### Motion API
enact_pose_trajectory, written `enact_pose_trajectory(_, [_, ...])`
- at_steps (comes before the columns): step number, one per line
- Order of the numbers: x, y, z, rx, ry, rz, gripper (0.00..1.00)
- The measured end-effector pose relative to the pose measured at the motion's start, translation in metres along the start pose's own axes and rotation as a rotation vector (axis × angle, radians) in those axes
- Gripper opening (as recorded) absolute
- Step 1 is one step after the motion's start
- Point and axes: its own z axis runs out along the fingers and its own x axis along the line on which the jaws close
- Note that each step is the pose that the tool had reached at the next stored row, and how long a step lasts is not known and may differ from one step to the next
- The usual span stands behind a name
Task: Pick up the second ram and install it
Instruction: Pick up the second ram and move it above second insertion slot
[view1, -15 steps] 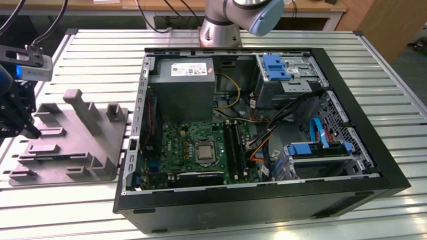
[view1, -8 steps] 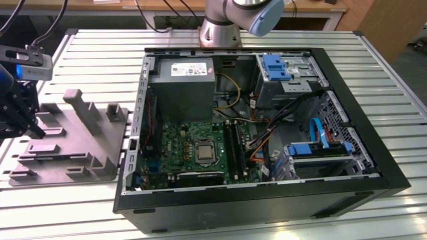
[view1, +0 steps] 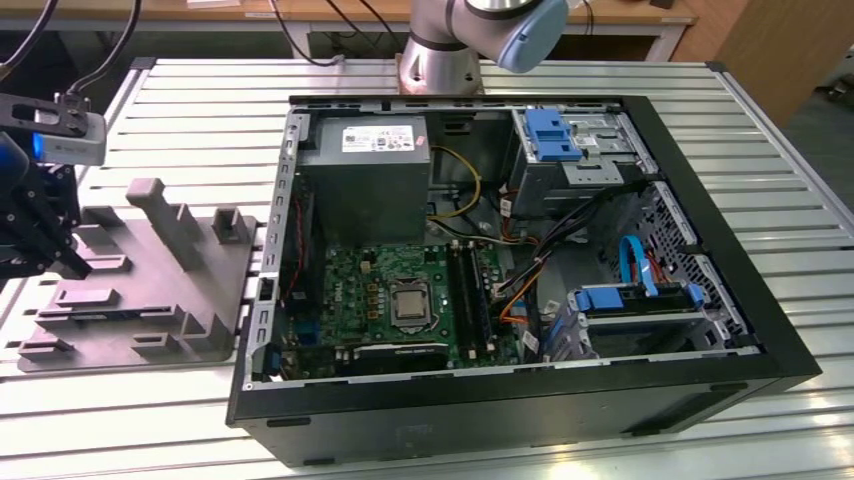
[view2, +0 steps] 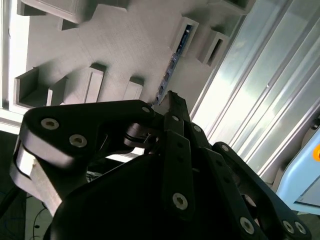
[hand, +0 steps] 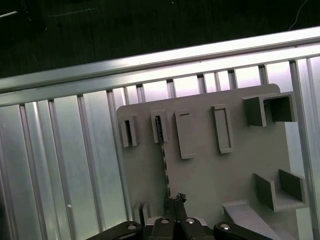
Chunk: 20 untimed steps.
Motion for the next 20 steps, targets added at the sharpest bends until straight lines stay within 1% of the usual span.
enact_pose_trajectory(6, [-0.0001,0.0,0.0005,0.0002,-0.0001,0.0,0.1])
enact_pose_trajectory(9, [0.0,0.0001,0.0022,0.0002,-0.0002,0.0,0.1])
enact_pose_trajectory(20, [-0.0001,0.0005,0.0129,0.0001,-0.0001,0.0,0.1])
